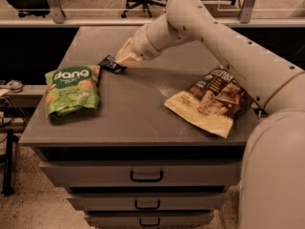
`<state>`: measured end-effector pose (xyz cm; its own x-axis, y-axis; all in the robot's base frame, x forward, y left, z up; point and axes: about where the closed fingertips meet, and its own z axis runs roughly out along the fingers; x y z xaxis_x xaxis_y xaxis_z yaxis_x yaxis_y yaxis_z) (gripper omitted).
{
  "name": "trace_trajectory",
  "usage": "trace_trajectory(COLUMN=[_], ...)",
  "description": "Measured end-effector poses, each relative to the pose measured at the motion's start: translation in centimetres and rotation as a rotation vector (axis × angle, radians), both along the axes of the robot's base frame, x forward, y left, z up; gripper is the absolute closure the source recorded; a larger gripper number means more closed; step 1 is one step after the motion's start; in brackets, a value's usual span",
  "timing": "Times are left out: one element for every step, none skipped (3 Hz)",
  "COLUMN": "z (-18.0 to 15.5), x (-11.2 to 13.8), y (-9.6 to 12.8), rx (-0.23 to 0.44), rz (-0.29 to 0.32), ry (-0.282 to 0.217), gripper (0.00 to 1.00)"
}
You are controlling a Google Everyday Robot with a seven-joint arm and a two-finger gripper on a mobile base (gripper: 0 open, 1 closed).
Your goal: Move rxbar blueberry near green rice chip bag
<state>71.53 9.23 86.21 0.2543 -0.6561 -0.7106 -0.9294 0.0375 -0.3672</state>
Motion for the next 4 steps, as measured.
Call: trace_trajectory(z=[-1.3, -1.1, -0.5, 0.7], x=[0.6, 0.6, 0.5, 0.0], y=[-2.9, -4.1, -4.6, -4.2], rx=[-0.03, -0.04, -0.046, -0.044], rz=[-0.051, -0.068, -0.069, -0.045], ry=[0.009, 0.001, -0.011, -0.03], gripper=[0.51, 0.28, 0.06, 0.0])
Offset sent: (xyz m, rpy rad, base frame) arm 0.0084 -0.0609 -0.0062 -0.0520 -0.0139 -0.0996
